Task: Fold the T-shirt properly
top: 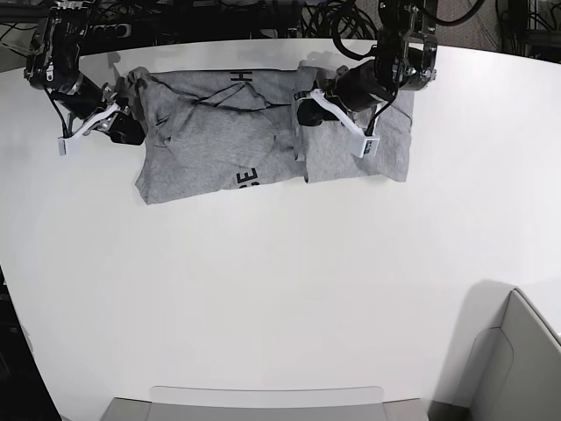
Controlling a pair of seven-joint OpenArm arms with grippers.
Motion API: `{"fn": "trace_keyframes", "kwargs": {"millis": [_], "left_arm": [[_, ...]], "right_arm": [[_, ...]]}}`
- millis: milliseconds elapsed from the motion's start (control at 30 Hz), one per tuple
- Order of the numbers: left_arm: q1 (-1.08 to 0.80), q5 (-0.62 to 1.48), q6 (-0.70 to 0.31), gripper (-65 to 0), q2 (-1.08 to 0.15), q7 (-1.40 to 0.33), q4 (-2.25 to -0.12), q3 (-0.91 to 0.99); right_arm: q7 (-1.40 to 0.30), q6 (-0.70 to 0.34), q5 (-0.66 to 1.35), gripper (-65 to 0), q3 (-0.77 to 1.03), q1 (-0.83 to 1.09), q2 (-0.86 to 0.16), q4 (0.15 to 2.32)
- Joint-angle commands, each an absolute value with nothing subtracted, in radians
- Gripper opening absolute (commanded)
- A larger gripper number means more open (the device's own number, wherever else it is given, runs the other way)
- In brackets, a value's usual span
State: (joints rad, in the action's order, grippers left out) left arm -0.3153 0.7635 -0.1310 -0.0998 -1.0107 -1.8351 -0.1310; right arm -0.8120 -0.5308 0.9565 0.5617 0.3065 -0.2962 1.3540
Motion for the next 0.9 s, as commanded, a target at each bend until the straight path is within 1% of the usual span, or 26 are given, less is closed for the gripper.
{"fn": "trace_keyframes", "kwargs": {"millis": [0, 67, 133, 200, 333, 500, 733, 867], "left_arm": [[-0.314, 0.782, -0.139, -65.0, -0.099, -1.0, -1.853, -0.13], [-0.314, 0.782, -0.139, -65.0, -0.099, -1.0, -1.851, -0.13], [-0.312, 0.782, -0.139, -65.0, -0.099, -1.0, -1.851, -0.13], [-0.311, 0.782, -0.139, -65.0, -0.099, -1.0, -1.851, -0.13], [-0.314, 0.782, -0.139, -65.0, -0.099, -1.0, -1.851, -0.13], [-0.315, 0.782, -0.139, -65.0, -0.099, -1.0, -1.851, -0.13], [-0.317, 0.782, -0.14, -65.0, -0.125, -1.0, -1.851, -0.131], [-0.317, 0.782, -0.14, -65.0, -0.125, -1.0, -1.851, -0.134]], "right_arm": [[-0.8, -0.559, 0.99, -42.6, 0.564, 0.3, -0.312, 1.348], [-0.831, -0.562, 1.003, -42.6, 0.541, 0.275, -0.312, 1.319], [-0.845, -0.599, 1.006, -42.6, 0.506, 0.265, -0.312, 1.313], [-0.842, -0.613, 1.006, -42.6, 0.467, 0.249, -0.309, 1.313], [-0.848, -0.613, 1.006, -42.6, 0.444, 0.236, -0.28, 1.316], [-0.849, -0.616, 1.007, -42.6, 0.43, 0.243, -0.269, 1.325], [-0.849, -0.618, 1.009, -42.6, 0.432, 0.311, -0.268, 1.489], [-0.851, -0.615, 1.001, -42.6, 0.418, 0.278, -0.251, 1.423]]}}
